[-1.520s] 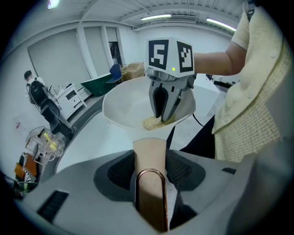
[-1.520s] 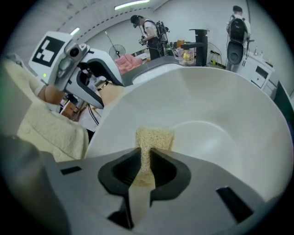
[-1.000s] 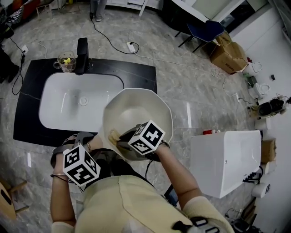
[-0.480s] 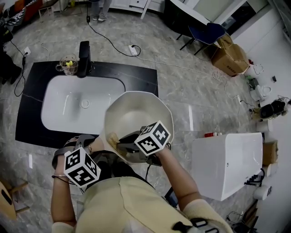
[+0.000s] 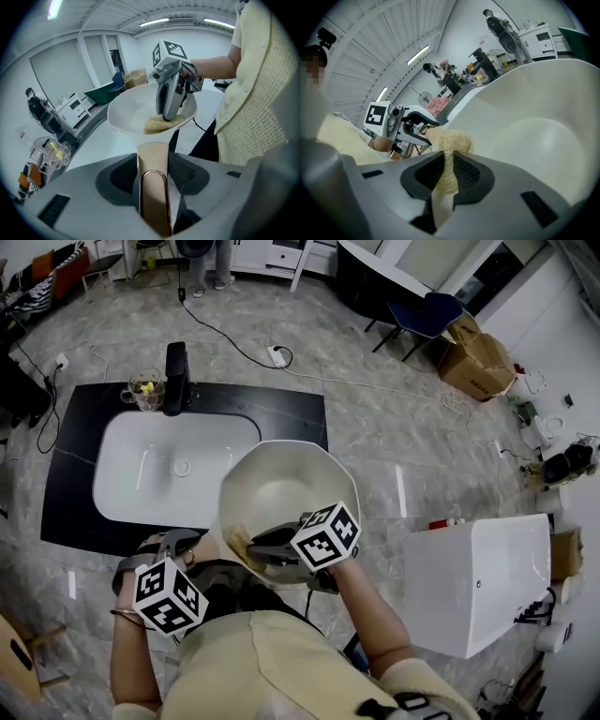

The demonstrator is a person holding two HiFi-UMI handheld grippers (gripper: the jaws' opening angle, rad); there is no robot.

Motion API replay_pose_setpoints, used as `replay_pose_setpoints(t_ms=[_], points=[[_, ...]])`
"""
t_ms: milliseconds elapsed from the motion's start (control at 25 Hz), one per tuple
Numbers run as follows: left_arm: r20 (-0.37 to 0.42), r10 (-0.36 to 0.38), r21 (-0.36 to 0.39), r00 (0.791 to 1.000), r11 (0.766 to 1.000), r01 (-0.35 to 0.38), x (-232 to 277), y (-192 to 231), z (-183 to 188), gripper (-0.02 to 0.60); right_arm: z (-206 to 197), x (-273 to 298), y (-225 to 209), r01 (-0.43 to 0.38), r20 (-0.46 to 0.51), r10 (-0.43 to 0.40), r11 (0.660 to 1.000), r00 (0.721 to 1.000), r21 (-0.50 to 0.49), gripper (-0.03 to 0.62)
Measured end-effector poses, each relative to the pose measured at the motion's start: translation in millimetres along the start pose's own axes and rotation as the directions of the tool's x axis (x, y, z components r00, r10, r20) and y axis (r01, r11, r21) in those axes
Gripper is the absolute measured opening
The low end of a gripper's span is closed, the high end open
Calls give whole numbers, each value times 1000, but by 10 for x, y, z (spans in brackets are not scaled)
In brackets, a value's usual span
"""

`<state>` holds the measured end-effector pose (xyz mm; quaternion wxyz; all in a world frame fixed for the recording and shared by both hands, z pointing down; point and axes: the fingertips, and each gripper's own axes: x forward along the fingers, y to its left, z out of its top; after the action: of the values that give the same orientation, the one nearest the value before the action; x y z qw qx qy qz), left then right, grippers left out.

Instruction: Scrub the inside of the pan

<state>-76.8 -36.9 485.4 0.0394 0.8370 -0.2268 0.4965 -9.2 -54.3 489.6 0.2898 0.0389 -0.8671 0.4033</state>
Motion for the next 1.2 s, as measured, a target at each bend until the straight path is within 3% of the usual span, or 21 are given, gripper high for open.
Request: replay_pose_setpoints(t_ms=[400,680,800,920,1120,1200], points=[[129,18,-44,992,999,-12,-240,62,225,212,45,-111,67,24,49,-23,999,999,-27,67],[267,74,-139,961,990,-37,-421,247,465,209,187,-304,139,57,121,-49,996,991,-66,69],[351,121,-218,928,975,-45,-527,361,603,206,286,-434,188,88,181,-71,992,981,-86,68],[397,233,-339,888,936,-94,-661,597,674,195,418,-550,222,140,258,-108,984,960,-107,69],[454,375,-445,809,881,-159,-845,836,786,188,585,-723,198,267,378,-204,956,903,-121,68],[482,404,-481,778,864,-151,-904,863,850,158,641,-810,181,308,423,-236,945,875,-108,68]])
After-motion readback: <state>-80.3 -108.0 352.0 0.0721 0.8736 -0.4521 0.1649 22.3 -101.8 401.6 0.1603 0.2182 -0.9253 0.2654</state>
